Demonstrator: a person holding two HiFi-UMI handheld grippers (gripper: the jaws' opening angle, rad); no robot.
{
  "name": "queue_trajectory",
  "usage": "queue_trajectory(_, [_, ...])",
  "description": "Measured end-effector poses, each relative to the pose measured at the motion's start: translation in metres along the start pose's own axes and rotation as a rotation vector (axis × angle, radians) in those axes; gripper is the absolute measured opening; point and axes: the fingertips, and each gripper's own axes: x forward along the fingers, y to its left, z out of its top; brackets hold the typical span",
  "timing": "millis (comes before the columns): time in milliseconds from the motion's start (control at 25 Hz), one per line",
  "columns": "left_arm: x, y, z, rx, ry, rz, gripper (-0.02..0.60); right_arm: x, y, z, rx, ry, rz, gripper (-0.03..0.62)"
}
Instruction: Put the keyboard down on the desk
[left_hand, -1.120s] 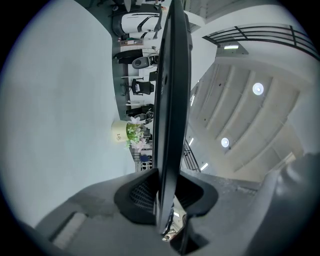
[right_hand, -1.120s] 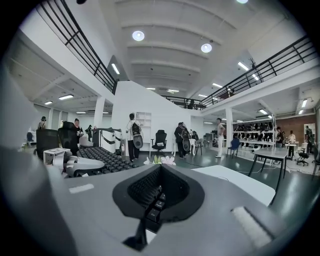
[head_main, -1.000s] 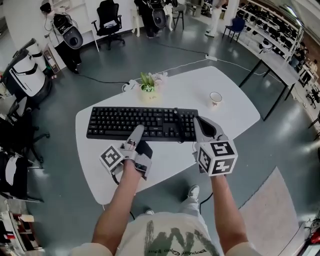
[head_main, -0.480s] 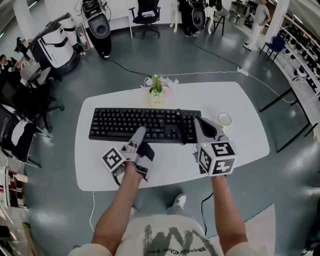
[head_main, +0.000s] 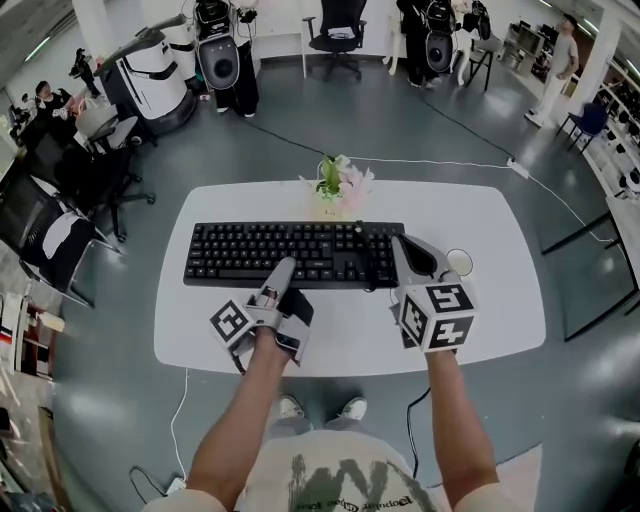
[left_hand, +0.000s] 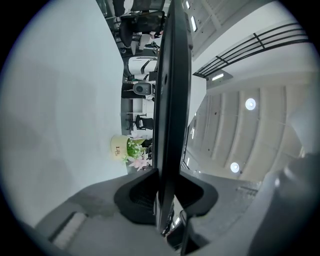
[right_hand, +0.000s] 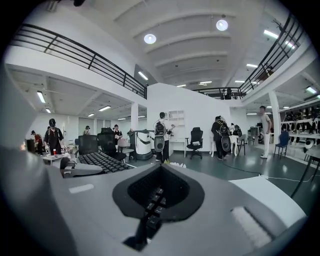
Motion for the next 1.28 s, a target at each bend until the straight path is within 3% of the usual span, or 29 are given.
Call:
queue_trajectory(520, [0.012, 0.017, 0.004, -0.03, 0.021, -0.003, 0.092, 0.008, 0.001, 0.005, 0.01, -0.019, -0.03, -0.002])
queue_trajectory(1280, [0.029, 0.102, -0.007, -0.112, 0.024, 0.126, 0.091, 0.031, -0.006, -0.047, 0.054, 0.089, -0.024, -0.002])
